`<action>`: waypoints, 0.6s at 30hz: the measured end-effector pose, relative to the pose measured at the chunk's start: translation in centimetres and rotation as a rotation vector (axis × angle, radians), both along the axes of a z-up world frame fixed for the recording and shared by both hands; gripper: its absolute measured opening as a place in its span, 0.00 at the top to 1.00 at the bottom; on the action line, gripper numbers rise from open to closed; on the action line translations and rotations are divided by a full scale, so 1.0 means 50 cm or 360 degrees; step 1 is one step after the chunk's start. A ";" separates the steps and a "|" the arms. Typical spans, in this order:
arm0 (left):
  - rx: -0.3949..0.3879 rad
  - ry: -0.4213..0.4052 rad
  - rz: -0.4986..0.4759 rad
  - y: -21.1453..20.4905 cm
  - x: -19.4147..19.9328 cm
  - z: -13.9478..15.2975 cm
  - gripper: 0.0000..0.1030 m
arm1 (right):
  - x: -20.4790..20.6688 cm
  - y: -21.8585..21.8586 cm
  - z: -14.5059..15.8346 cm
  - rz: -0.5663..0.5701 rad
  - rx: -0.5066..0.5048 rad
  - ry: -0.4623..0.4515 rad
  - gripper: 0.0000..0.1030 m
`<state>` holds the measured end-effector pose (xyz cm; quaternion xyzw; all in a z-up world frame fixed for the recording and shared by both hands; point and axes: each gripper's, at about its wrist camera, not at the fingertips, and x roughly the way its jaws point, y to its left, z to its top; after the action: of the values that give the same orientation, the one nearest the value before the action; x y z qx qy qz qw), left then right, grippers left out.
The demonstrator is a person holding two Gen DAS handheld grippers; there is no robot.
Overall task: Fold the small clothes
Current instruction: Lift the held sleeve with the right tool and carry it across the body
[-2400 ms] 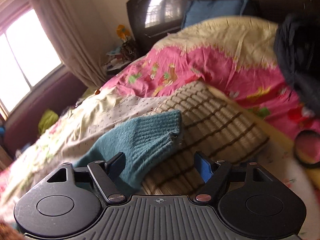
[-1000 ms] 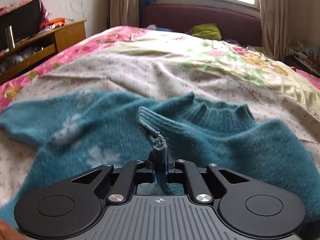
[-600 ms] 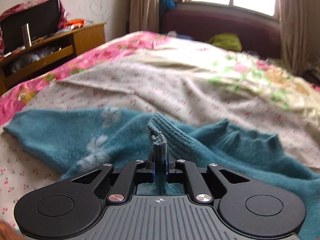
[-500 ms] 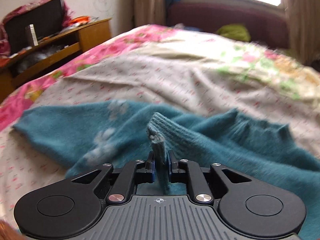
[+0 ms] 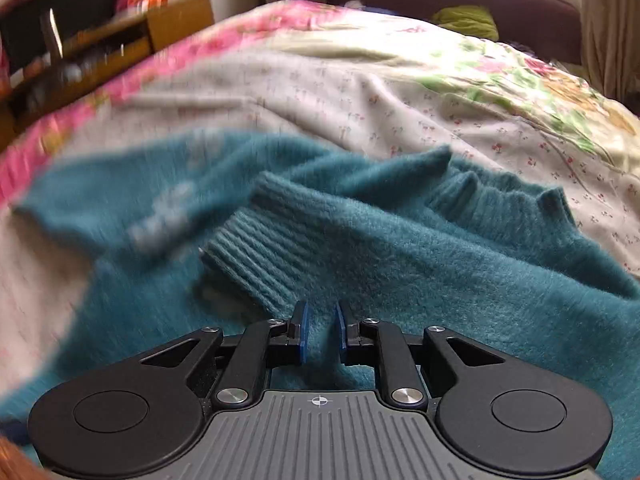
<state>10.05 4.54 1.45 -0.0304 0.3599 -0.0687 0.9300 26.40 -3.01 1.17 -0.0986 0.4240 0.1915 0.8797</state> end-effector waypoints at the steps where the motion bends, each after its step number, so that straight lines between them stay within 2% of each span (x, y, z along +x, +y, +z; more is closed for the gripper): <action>1: -0.0002 -0.0002 0.0015 0.004 -0.001 0.002 0.00 | 0.001 0.007 0.010 0.0009 -0.0013 -0.0003 0.84; 6: -0.0014 -0.0037 0.0104 0.030 -0.006 0.021 0.00 | -0.004 0.083 0.105 0.0188 -0.0005 -0.0113 0.83; 9: -0.0113 -0.0032 0.0152 0.074 -0.026 0.052 0.00 | -0.016 0.176 0.139 0.0382 0.0008 -0.0141 0.83; 11: -0.0138 -0.0101 0.0230 0.108 -0.048 0.071 0.00 | -0.030 0.257 0.139 0.0527 -0.0022 -0.0147 0.82; 13: -0.0086 -0.0147 0.0318 0.134 -0.065 0.076 0.00 | -0.047 0.338 0.130 0.0693 -0.0069 -0.0156 0.82; 18: -0.0110 -0.0155 0.0495 0.193 -0.095 0.056 0.00 | -0.086 0.521 0.103 0.1059 -0.0235 -0.0204 0.77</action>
<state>5.31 14.19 4.25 -0.1144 0.3028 0.0623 0.9441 22.09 23.06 6.33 -0.3067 0.3253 0.4300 0.7844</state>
